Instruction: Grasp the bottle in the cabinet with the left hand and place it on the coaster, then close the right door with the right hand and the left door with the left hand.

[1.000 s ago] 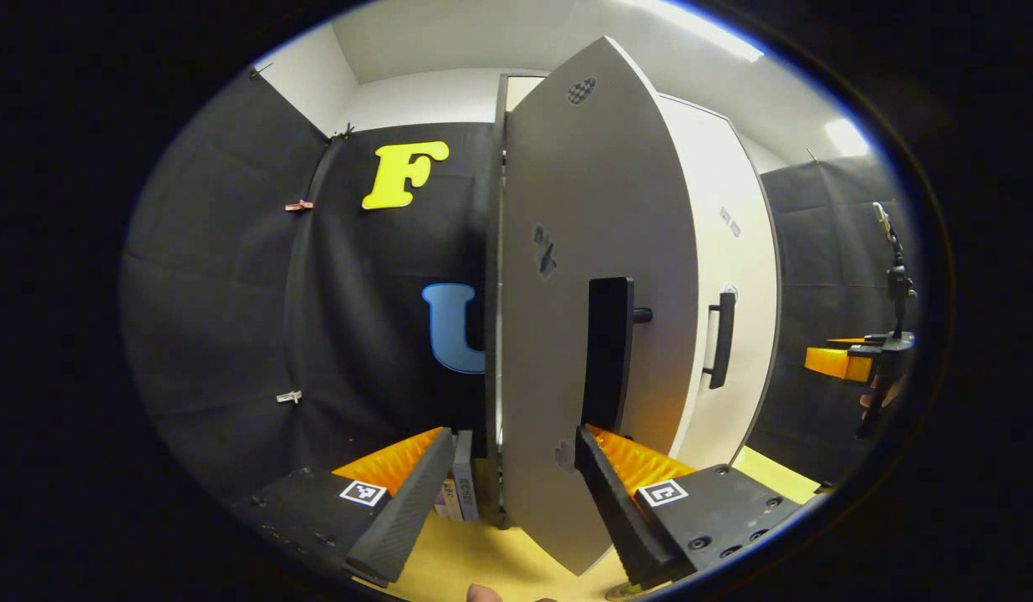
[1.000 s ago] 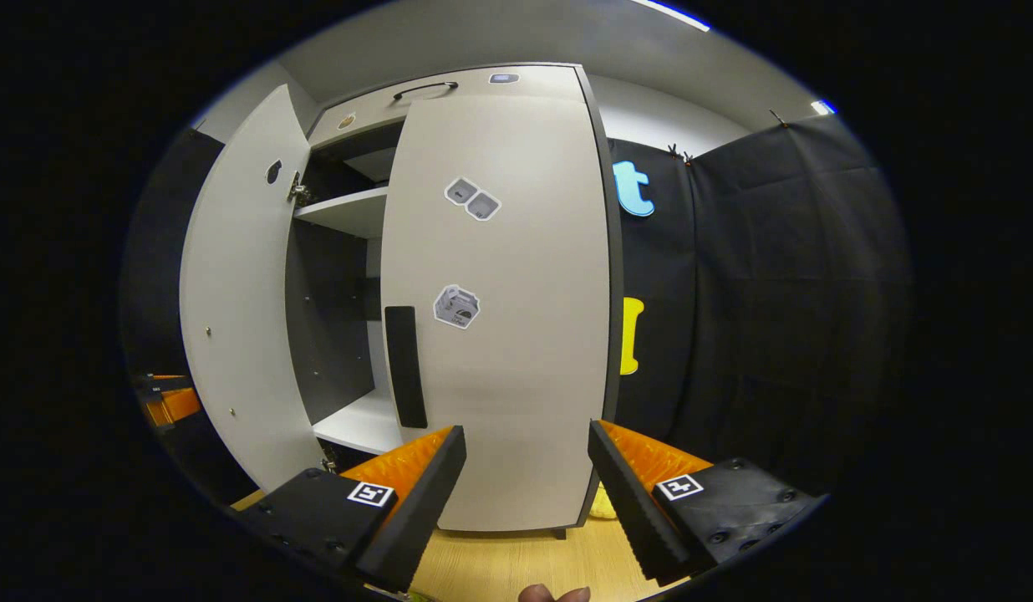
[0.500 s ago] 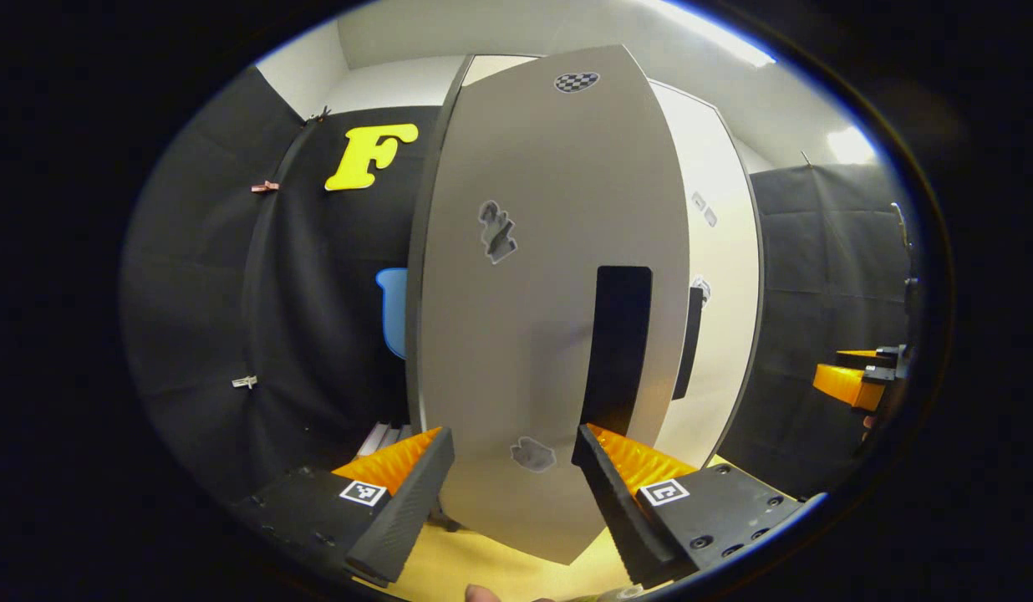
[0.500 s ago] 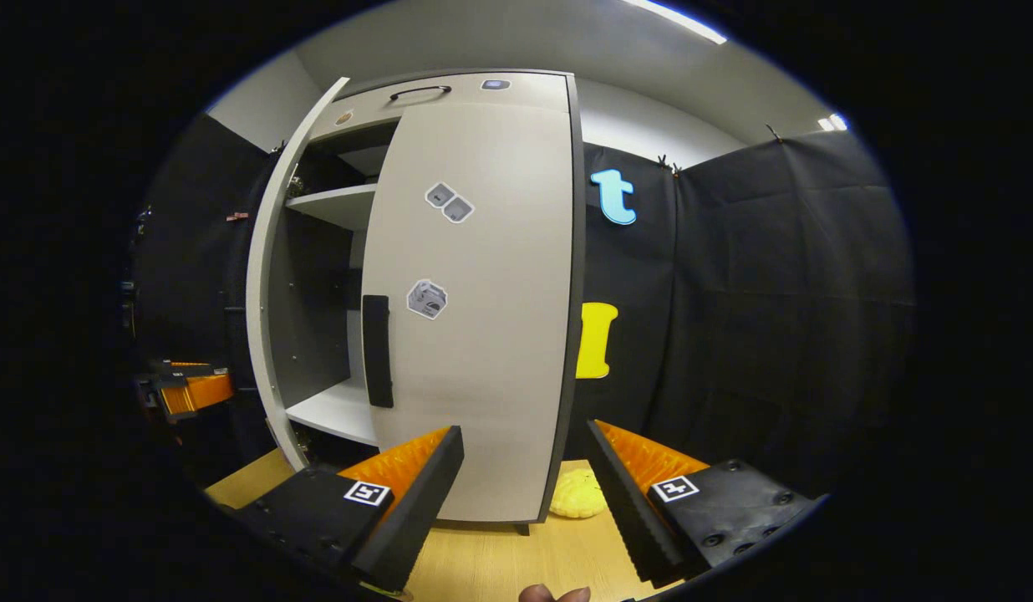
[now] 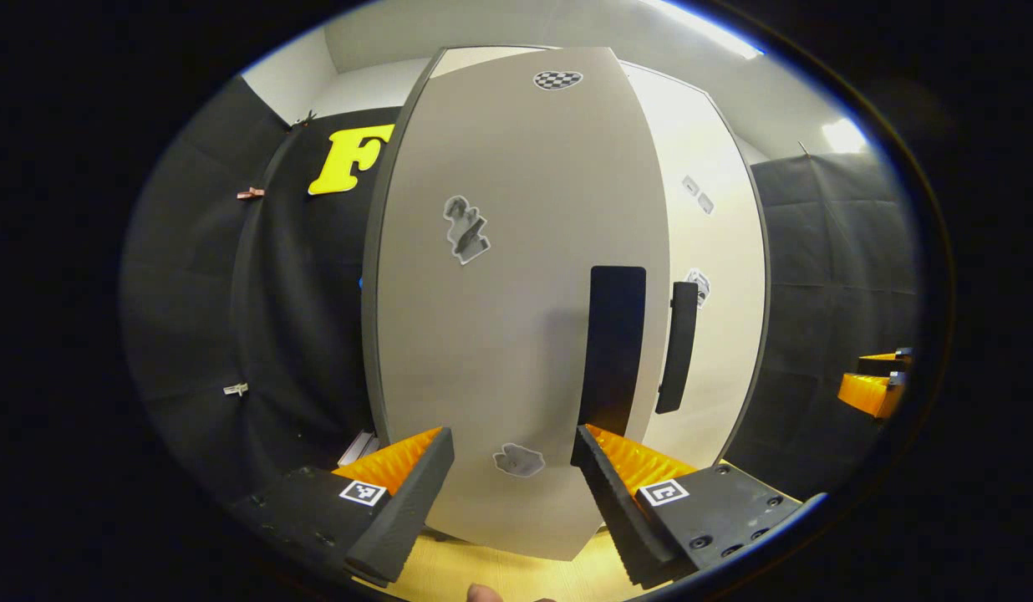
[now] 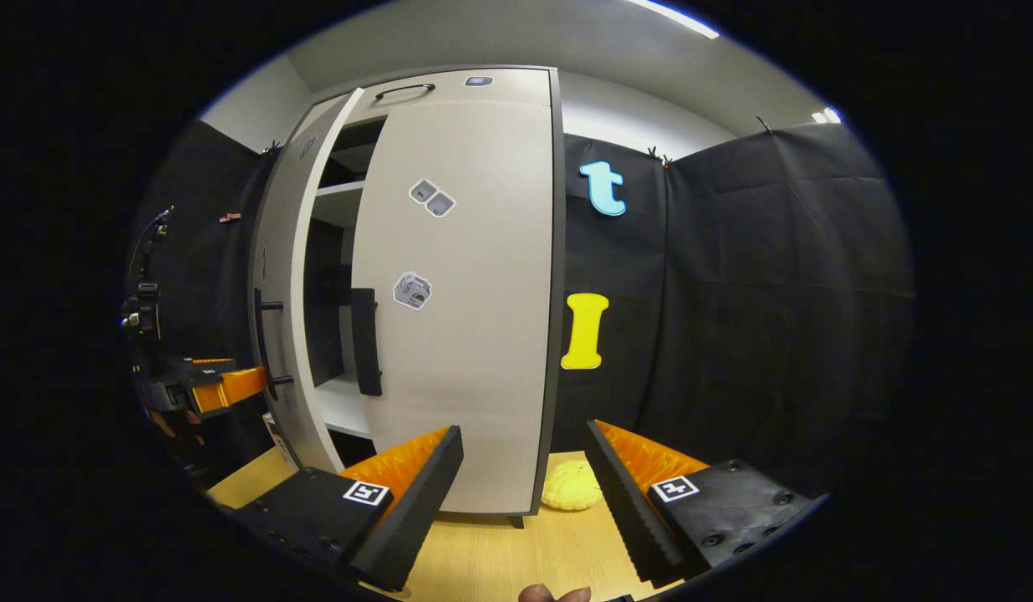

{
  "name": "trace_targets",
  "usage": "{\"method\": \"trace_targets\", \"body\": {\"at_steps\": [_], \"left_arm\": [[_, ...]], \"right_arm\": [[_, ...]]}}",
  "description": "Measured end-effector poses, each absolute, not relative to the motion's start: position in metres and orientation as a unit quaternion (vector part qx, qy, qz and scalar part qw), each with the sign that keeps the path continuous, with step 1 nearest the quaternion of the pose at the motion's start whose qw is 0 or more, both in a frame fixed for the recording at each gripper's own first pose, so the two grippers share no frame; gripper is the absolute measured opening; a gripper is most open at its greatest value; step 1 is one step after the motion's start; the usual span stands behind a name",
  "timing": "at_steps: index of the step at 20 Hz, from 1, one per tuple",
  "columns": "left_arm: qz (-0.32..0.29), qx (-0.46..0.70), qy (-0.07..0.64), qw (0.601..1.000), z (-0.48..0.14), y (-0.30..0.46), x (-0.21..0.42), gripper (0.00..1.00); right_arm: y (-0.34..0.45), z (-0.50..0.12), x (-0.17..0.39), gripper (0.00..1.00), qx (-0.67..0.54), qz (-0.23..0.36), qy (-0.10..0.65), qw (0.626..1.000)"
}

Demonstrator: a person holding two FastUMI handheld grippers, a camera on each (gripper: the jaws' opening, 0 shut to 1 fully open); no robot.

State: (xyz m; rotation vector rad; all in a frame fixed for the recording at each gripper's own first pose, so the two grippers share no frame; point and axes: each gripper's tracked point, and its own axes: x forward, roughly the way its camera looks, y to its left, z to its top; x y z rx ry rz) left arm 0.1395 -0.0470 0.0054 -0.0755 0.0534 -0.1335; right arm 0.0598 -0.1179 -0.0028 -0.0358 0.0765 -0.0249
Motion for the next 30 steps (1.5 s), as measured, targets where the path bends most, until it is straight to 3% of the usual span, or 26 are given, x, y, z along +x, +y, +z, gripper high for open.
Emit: {"method": "trace_targets", "body": {"at_steps": [15,30], "left_arm": [[-0.069,-0.018,0.022,0.997,0.008,-0.069,0.176,0.94],[-0.061,-0.028,0.021,0.998,0.02,-0.029,0.087,0.95]], "right_arm": [[-0.099,-0.009,0.066,0.98,-0.012,0.014,0.052,0.998],[-0.056,0.002,0.048,0.98,-0.001,0.037,0.041,0.998]]}}
